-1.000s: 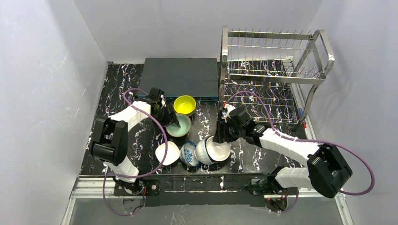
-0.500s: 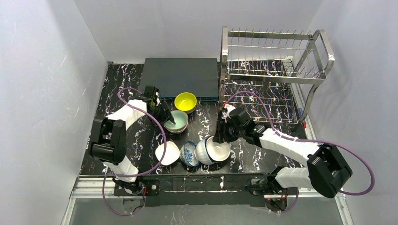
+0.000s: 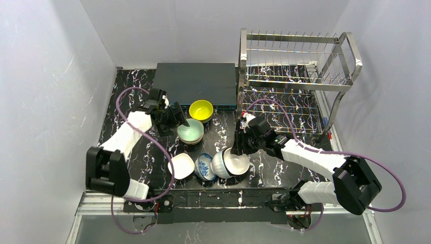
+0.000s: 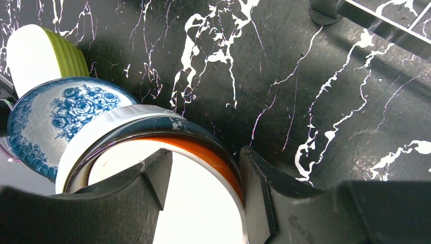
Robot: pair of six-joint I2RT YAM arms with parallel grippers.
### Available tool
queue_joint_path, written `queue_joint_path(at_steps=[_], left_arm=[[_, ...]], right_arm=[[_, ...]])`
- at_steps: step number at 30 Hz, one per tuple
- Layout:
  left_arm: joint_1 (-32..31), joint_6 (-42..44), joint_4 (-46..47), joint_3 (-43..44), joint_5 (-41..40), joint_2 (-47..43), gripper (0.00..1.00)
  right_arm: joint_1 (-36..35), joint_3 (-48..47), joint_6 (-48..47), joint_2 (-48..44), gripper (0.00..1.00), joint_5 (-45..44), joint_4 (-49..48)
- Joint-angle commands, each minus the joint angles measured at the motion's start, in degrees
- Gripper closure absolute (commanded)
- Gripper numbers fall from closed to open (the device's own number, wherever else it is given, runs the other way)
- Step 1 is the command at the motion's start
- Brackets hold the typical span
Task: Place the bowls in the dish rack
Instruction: Move the bowl to the center of the board, then pick up the bowl from the center of the board.
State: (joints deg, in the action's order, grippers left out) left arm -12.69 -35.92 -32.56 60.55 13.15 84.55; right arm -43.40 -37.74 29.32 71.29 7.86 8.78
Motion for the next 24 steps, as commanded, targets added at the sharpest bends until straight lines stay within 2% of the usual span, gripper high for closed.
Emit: queue_joint_path(at_steps=[1, 6, 10, 18, 24], left_arm=[[-0.34, 4.09, -9.32, -1.08, -4.44, -10.36, 0.16], [-4.28, 5.6, -16.13, -1.97, -5.89, -16.32, 0.14], [-12.27, 3.82, -20.34, -1.13, -7.15, -17.3, 0.14], [-25.57, -1.99, -21.16, -2.3, -6.55, -13.6, 0.19], [-30.89, -3.0, -20.02, -2.12, -9.36, -8.05, 0.27]], right_arm=[[-0.1, -2.86, -0.67, -1.52, 0.41, 0.12, -1.44], [-0.07, -2.9, -0.58, -1.12, 0.41, 0.29, -1.65], [-0.03, -2.98, -0.47, -0.75, 0.41, 0.66, -1.76], [-0.04, -2.78, -0.09, -1.3, 0.41, 0.78, -1.7], [-0.08, -2.32, 0.22, -2.08, 0.41, 0.72, -1.68]])
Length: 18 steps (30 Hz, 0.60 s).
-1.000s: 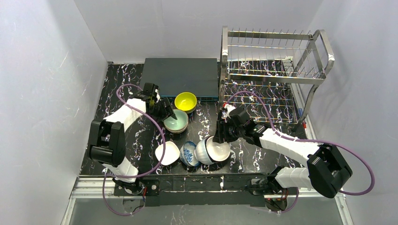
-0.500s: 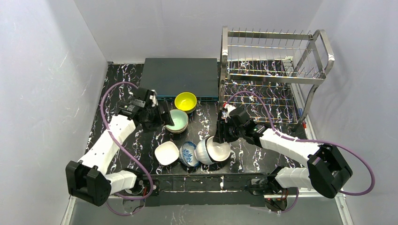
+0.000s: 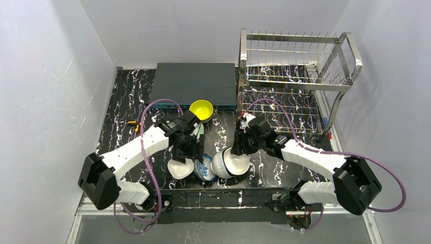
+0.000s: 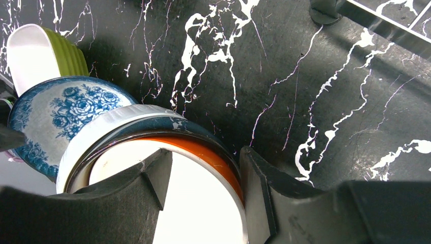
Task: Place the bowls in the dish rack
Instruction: Pick up the bowl from the center of the board.
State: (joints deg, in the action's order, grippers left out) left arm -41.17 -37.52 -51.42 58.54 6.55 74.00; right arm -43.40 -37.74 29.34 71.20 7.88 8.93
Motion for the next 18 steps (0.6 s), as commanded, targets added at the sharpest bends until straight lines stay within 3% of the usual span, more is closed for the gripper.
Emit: queue_joint_path(at_steps=[1, 9, 18], left_arm=[[-3.11, -1.42, -1.1, 0.22, -3.45, 3.22, 0.29], [-6.89, -1.66, -0.31, 2.48, -3.91, 6.9, 0.48], [-8.29, -2.24, -0.35, 2.81, -4.7, 4.58, 0.71]], right_arm=[[-0.07, -2.34, 0.19, -2.22, 0.41, 0.53, -1.86], [-0.02, -2.11, 0.1, -3.09, 0.41, -0.23, -1.3], [-0.02, -2.17, 0.28, -3.55, 0.41, -0.06, -1.37]])
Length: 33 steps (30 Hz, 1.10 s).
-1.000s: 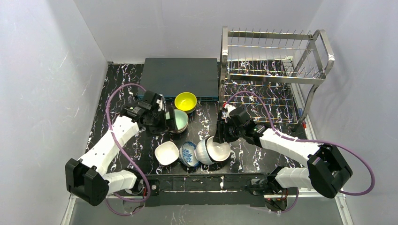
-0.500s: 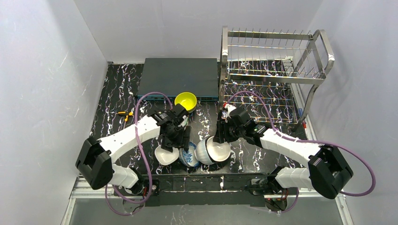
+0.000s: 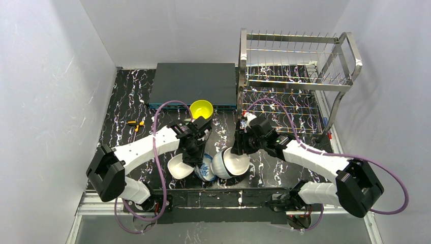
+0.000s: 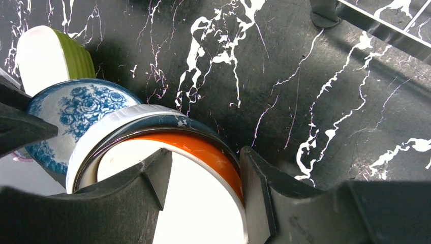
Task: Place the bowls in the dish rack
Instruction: Pick up the bowl from the center of the board.
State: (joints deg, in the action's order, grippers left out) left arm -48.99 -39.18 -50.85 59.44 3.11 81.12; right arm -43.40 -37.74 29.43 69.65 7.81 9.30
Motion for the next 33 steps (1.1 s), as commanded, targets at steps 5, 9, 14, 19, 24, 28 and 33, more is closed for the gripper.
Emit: queue_joint_path(at_steps=[5, 9, 14, 19, 24, 28, 33], left_arm=[[-0.47, -0.14, -1.82, 3.2, -1.59, -3.05, 0.87], [-0.52, 0.5, -2.35, 4.09, -2.31, -4.15, 0.95], [-0.51, 0.53, -2.6, 5.29, -3.91, -7.59, 1.0], [-0.49, 0.09, -2.84, 6.32, -5.38, -10.58, 1.0], [-0.45, 0.07, -4.61, 8.52, -6.91, -11.65, 1.0], [-0.44, 0.3, -7.19, 10.64, -10.25, -12.33, 1.0], [-0.33, 1.47, -9.53, 12.06, -13.54, -12.38, 1.0]], right_arm=[[-0.03, -2.4, 0.36, -2.63, 0.4, -0.08, -1.49], [-0.03, -2.47, 0.29, -3.13, 0.4, -0.46, -0.75], [-0.02, -2.41, -0.05, -4.28, 0.4, -0.85, 0.59], [-0.02, -2.38, -0.51, -4.85, 0.4, -0.96, 1.54], [0.06, -2.56, -0.82, -5.05, 0.4, -0.96, 2.01], [0.07, -2.31, -0.95, -4.82, 0.4, -0.59, 2.26], [0.06, -1.33, -0.38, -4.14, 0.4, 1.01, 1.08]])
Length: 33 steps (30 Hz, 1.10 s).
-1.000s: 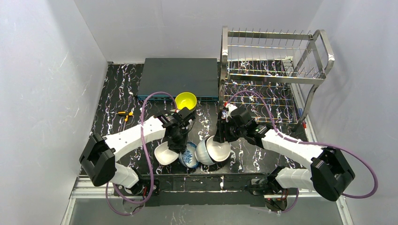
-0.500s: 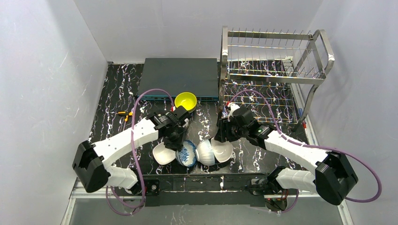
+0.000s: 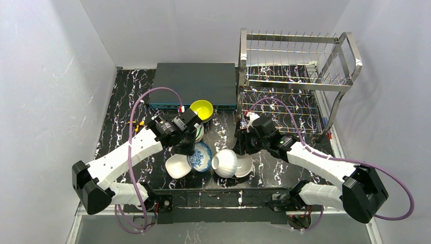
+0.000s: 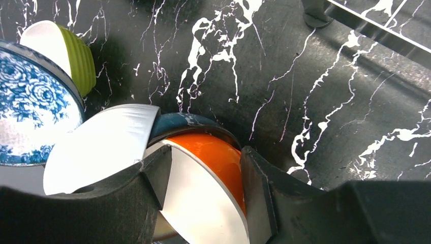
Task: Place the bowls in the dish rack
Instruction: Pick up the bowl from the center of the board, then place the bowl at the center of the board.
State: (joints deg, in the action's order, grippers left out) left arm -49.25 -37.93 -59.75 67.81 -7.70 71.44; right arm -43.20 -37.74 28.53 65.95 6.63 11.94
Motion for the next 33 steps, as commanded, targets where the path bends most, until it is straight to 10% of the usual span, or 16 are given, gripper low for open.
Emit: queue_joint_path(at_steps=[1, 21, 33], left_arm=[[-0.05, 0.29, -1.42, 3.83, -3.2, -2.36, 1.0], [0.33, -0.41, 0.29, 2.88, -2.2, 0.15, 1.0], [14.51, 0.06, 11.01, 1.19, 13.1, -5.53, 1.0]], right_arm=[[-0.13, -1.29, 0.7, -0.31, 0.4, 2.5, -1.69], [-0.15, -3.34, 1.41, 1.37, 0.39, 2.46, -3.1], [-0.13, -3.57, 1.17, 1.87, 0.38, 2.46, -3.33]])
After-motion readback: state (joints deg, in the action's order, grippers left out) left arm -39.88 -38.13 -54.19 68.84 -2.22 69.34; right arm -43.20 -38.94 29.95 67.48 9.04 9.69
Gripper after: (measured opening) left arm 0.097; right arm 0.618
